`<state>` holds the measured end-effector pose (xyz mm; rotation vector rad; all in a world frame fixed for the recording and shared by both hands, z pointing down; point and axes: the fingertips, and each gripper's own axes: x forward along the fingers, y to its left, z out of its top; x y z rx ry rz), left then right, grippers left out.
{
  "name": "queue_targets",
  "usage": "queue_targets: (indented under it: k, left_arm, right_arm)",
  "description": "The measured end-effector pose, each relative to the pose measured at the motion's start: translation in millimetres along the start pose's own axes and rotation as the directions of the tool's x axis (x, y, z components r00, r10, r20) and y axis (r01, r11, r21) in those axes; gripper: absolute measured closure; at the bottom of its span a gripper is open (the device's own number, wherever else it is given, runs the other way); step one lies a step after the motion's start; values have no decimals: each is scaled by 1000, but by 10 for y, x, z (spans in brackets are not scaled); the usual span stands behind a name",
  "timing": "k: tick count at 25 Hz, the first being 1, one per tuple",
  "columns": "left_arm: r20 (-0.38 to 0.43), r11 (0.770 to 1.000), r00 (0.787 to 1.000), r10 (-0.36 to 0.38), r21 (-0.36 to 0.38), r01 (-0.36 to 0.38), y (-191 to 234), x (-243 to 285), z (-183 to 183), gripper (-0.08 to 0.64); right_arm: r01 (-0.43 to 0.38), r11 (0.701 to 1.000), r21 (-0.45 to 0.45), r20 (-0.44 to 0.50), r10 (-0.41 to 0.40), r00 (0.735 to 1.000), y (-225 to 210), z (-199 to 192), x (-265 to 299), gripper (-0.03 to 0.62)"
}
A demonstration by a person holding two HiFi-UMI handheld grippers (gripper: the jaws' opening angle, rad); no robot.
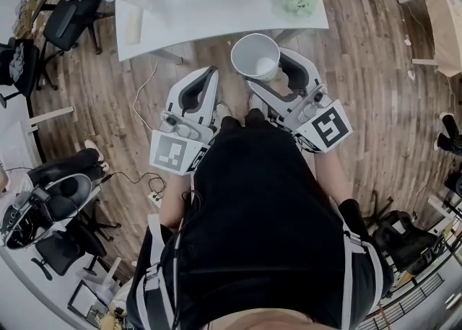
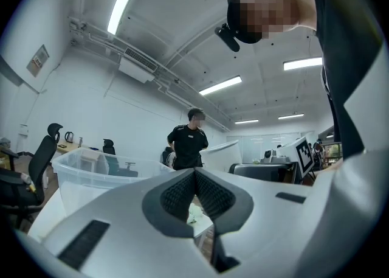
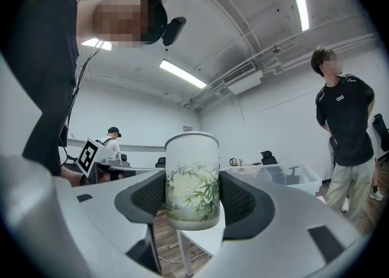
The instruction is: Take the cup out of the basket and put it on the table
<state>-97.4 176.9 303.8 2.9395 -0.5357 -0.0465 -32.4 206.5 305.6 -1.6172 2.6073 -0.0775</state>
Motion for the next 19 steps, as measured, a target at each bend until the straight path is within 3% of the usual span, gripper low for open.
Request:
queue_targets:
  k: [19]
  left_arm:
    - [9, 1000, 1000, 3, 26, -3, -32, 89, 70, 543]
  right_arm:
    - [3, 1000, 24, -17, -3, 1000, -109, -76, 5, 314]
